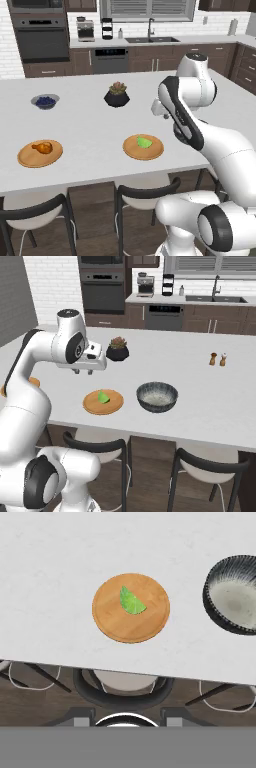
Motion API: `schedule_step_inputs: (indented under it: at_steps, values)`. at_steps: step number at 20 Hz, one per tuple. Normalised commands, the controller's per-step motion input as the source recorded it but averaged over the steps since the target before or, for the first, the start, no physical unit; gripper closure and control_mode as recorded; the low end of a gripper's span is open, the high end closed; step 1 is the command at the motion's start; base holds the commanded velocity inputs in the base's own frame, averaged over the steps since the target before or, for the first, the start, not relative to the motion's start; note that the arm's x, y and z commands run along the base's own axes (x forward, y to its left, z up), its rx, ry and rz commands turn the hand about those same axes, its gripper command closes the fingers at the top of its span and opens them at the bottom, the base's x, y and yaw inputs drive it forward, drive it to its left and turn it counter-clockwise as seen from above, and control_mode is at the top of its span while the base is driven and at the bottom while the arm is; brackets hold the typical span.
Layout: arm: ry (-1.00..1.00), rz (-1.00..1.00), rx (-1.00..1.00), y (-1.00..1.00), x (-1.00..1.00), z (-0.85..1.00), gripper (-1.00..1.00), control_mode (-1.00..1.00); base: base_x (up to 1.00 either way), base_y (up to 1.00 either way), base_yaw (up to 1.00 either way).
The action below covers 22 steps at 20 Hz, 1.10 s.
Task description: Pick the chicken drumstick and lemon wedge from their plates and place them in the bowl. Then put the bowl in the fridge.
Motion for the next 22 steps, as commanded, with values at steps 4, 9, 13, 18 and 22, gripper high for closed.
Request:
schedule_step_inputs:
  at_steps: [4,9,13,18,22]
  values:
    - [-0.01,0.0,0.0,0.0,-0.17,0.0,-1.0,-1.0,0.0,0.0,0.0]
    - [-0.04,0.01,0.01,0.09,-0.29,-0.34,-1.0,-1.0,0.0,0.0,0.0]
    - [0.13,0.13,-0.01,0.0,0.31,-0.61,-1.0,-1.0,0.0,0.0,0.0]
    - [0.26,0.16,0.0,0.03,0.67,-0.39,-1.0,-1.0,0.0,0.0,0.0]
    - [0.3,0.13,-0.05,0.07,0.75,-0.2,-1.0,-1.0,0.0,0.0,0.0]
